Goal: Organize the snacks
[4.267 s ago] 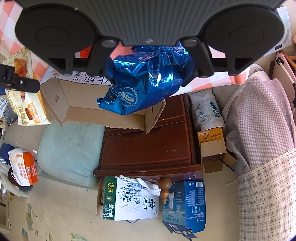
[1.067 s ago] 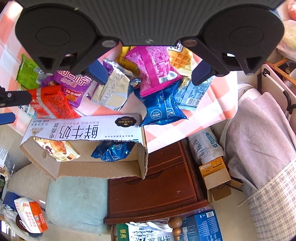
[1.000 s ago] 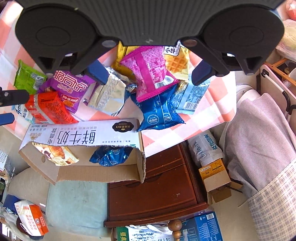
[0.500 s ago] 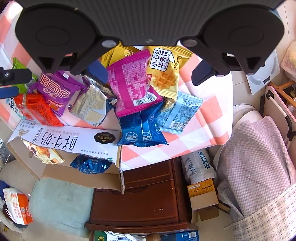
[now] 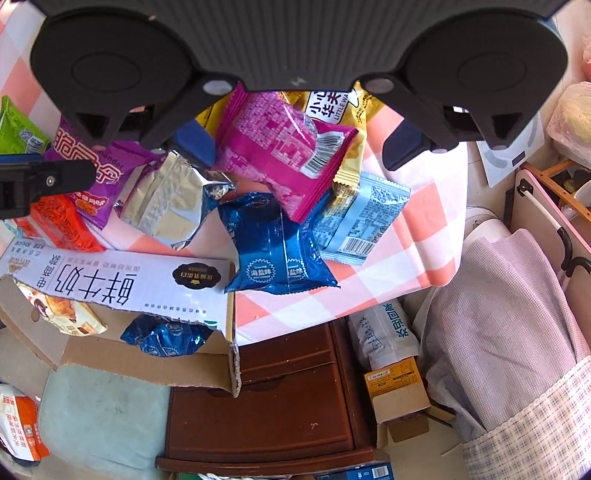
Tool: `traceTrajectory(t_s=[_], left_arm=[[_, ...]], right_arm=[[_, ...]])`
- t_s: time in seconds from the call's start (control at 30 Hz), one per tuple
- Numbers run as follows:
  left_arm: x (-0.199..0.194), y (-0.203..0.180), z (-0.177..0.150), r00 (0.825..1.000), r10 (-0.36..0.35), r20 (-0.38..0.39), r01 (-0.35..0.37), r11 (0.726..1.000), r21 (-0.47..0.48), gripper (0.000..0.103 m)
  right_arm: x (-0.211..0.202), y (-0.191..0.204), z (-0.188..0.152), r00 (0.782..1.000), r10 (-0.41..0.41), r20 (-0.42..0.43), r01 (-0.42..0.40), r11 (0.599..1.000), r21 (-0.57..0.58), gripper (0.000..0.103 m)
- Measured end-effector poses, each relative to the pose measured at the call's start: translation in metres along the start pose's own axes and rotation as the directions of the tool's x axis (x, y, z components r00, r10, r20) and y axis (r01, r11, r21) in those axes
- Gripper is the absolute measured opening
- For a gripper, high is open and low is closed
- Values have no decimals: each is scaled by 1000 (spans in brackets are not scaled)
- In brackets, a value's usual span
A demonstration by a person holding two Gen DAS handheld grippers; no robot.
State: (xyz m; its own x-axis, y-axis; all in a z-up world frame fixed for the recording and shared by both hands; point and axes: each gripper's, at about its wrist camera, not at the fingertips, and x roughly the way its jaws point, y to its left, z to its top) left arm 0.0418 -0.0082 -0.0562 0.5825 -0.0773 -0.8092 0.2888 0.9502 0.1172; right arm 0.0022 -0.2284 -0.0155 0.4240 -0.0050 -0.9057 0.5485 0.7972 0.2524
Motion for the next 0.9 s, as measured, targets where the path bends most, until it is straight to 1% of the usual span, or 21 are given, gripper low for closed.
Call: traceTrajectory(t_s=[0.13,0.2,0.23,0.27,0.33,0.37,0.4,0.47,0.57,0.67,0.73,0.83,0.9], left_arm=[[3,-2,-1,1000,27,7,-27,999,26,96],[3,-2,-3,1000,29,8,-29,999,30,95],[3,0,-4,1000,26,4,-26,999,27,92],[3,2,-5,1000,18,-1,-18,1000,22,87],[4,6,-6,1000,-4,-11,4,1000,11,81],[4,7,-7,1000,-14,-15,14,1000,6,77],[4,9,-8,1000,-20,-19,20,1000,3,75],[3,13,-11,999,-26,-23,26,1000,1,70],[2,19,-14,999,-37,-29,37,999,-2,67],[0,24,-17,998,-54,-32,54,998,-10,65],[-2,26,-19,997,-67,-33,67,998,-16,64],[-4,27,-19,996,-77,-36,76,997,-22,64],[-5,28,-19,996,-82,-32,81,996,-25,64]], right_arm=[[5,7,0,999,-39,39,38,999,20,82],[9,10,-1,997,-52,48,52,999,4,82],[10,12,-2,997,-58,52,59,998,-14,80],[12,14,-4,996,-64,55,65,997,-34,76],[15,15,-6,996,-73,52,77,995,-70,68],[16,13,-7,997,-61,45,64,994,-89,65],[16,12,-8,998,-50,44,54,993,-102,62],[13,11,-9,998,-31,47,38,987,-159,53],[9,8,-11,999,-6,42,16,971,-240,48],[6,4,-14,1000,29,6,-25,947,-320,46],[4,2,-17,999,38,-3,-37,932,-361,45],[4,3,-24,998,38,-53,-58,890,-452,45],[3,5,-28,998,31,-61,-57,868,-494,45]])
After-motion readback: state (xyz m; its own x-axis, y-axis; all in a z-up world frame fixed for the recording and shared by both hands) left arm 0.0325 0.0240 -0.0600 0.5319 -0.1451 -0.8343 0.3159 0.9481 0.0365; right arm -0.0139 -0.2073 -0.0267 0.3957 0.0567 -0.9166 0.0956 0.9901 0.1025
